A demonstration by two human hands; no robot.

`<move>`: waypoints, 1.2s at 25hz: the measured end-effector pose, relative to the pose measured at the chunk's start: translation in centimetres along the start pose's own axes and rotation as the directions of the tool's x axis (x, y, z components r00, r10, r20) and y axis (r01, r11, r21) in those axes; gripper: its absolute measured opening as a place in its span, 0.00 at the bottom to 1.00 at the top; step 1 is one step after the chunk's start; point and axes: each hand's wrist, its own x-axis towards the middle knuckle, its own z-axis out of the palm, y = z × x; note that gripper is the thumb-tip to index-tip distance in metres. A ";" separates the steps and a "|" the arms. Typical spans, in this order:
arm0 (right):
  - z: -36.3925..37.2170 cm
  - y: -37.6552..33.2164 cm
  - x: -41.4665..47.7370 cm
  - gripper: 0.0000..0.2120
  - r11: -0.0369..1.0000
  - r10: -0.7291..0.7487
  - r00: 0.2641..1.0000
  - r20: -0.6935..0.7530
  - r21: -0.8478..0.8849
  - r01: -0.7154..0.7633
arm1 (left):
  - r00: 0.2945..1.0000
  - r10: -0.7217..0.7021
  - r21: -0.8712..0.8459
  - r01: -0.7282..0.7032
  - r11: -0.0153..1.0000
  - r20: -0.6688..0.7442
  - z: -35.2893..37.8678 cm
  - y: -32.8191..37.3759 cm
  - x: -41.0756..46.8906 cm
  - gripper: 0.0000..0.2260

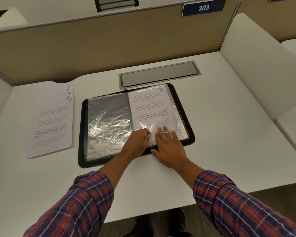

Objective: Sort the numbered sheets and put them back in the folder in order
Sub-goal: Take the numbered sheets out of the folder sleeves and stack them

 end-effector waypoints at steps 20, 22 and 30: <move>-0.6 0.3 -6.0 0.18 0.797 0.485 0.829 -0.277 0.530 -0.290 | 0.942 0.331 0.352 -0.331 0.876 0.061 3.0 -2.0 -4.6 0.16; -1.5 1.5 -4.9 0.18 0.618 0.617 0.775 -0.140 0.696 -0.366 | 0.934 0.358 0.368 -0.339 0.866 0.018 3.6 -2.1 -4.8 0.07; -3.0 5.3 -2.8 0.16 0.056 0.693 0.611 0.384 0.815 -0.577 | 0.921 0.388 0.441 -0.353 0.825 0.011 5.9 -0.8 -7.7 0.06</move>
